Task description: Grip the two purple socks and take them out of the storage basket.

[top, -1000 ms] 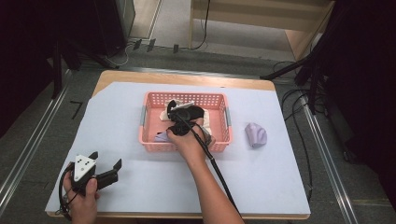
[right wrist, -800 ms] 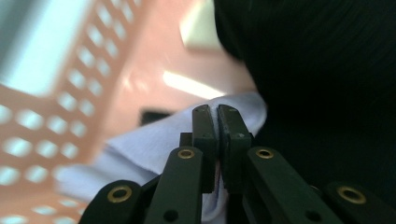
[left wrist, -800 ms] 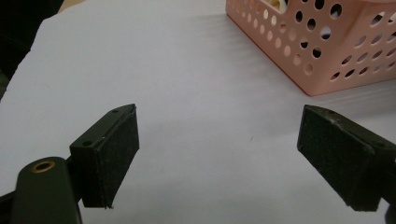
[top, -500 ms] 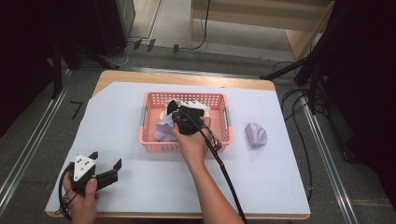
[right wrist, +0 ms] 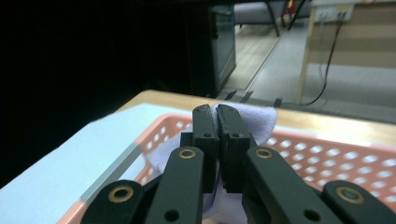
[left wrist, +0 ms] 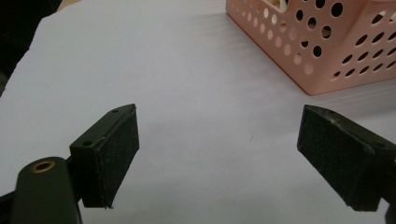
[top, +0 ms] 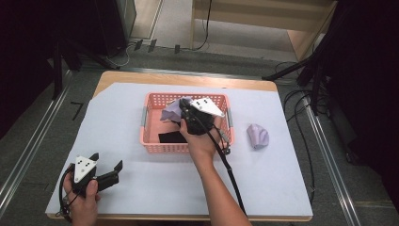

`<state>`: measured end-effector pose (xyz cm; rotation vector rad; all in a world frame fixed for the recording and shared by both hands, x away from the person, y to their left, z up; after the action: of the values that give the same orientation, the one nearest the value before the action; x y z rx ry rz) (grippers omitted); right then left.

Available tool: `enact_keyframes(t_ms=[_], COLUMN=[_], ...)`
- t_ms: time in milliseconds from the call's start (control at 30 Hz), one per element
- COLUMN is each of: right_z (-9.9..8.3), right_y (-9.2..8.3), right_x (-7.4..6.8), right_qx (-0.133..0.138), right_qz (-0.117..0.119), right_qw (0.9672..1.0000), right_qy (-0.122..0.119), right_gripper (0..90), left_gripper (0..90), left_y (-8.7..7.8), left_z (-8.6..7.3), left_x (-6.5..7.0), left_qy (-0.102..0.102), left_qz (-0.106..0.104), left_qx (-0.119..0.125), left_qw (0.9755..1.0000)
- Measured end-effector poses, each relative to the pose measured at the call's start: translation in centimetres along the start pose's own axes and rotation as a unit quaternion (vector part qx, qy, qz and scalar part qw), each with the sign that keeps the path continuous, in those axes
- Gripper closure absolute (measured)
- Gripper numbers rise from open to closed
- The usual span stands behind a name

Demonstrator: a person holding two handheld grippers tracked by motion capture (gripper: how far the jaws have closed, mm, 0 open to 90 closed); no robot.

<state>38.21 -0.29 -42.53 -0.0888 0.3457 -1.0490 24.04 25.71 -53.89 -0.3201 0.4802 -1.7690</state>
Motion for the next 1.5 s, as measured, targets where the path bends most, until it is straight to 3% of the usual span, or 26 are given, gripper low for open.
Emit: enact_keyframes(t_ms=[233, 300, 400, 500, 600, 733, 767, 800, 833, 900, 933, 967, 1000, 1167, 1333, 1500], right_z=[1.8, 2.6, 3.3, 4.5, 4.9, 5.8, 5.8, 5.9, 5.9, 5.8, 5.8, 5.5, 5.5, 4.3, 1.7, -0.8], right_y=[-1.6, -2.5, -3.1, -4.6, -5.4, -7.1, -7.1, -7.8, -7.8, -8.6, -8.6, -9.2, -9.2, -10.2, -10.6, -10.8], right_x=[2.3, 3.2, 4.0, 5.8, 6.9, 9.6, 9.6, 10.7, 10.7, 12.3, 12.3, 13.5, 13.5, 16.1, 18.8, 20.4], right_qx=[0.042, 0.064, 0.076, 0.097, 0.105, 0.12, 0.12, 0.123, 0.123, 0.122, 0.122, 0.121, 0.121, 0.111, 0.083, 0.054], right_qz=[-0.02, -0.026, -0.036, -0.059, -0.07, -0.101, -0.101, -0.113, -0.113, -0.132, -0.132, -0.145, -0.145, -0.176, -0.204, -0.218], right_qw=[0.9987, 0.9972, 0.9959, 0.9931, 0.9915, 0.9875, 0.9875, 0.9858, 0.9858, 0.9836, 0.9836, 0.982, 0.982, 0.978, 0.9753, 0.9738], right_qy=[-0.022, -0.027, -0.033, -0.033, -0.029, -0.018, -0.018, -0.017, -0.017, -0.015, -0.015, -0.009, -0.009, 0.005, 0.019, 0.036], right_gripper=[87.6, 87.6, 87.5, 87.5, 87.5, 87.5, 87.5, 87.5, 87.5, 87.5, 87.5, 87.5, 87.5, 87.4, 87.3, 86.7], left_gripper=[13.8, 13.8, 13.8, 13.8, 13.7, 13.8, 13.8, 13.8, 13.8, 13.8, 13.8, 13.8, 13.8, 13.8, 13.8, 13.8], left_y=[0.0, 0.0, 0.0, 0.0, 0.0, 0.0, 0.0, 0.0, 0.0, 0.0, 0.0, 0.0, 0.0, 0.0, 0.0, -0.1], left_z=[0.0, 0.0, 0.0, 0.0, 0.0, 0.0, 0.0, 0.0, 0.0, 0.0, 0.0, 0.0, 0.0, 0.0, 0.0, 0.0], left_x=[0.0, 0.0, 0.0, 0.0, 0.0, 0.0, 0.0, 0.0, 0.0, 0.0, 0.0, 0.0, 0.0, 0.1, 0.1, 0.1], left_qy=[0.001, 0.001, 0.002, 0.003, 0.004, 0.005, 0.005, 0.005, 0.005, 0.005, 0.005, 0.005, 0.005, 0.006, 0.007, 0.006], left_qz=[0.001, 0.001, 0.002, 0.002, 0.001, 0.004, 0.004, 0.004, 0.005, 0.004, 0.003, 0.004, 0.006, 0.005, 0.004, 0.003], left_qx=[0.001, 0.001, 0.001, 0.001, 0.001, 0.0, 0.001, 0.001, 0.001, 0.002, 0.003, 0.002, 0.0, 0.003, 0.001, 0.002], left_qw=[1.0, 1.0, 1.0, 1.0, 1.0, 1.0, 1.0, 1.0, 1.0, 1.0, 1.0, 1.0, 1.0, 1.0, 1.0, 1.0])
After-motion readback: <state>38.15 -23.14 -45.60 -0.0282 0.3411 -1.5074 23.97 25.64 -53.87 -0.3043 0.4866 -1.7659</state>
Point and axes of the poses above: each handheld gripper's, and its own axes: y roughly forward along the jaws, z roughly out of its top, x roughly to its right, the point moved 7 cm from there along y, roughly forward along the jaws, and after that the axes turned 3 degrees about y, right-handed, at the moved point
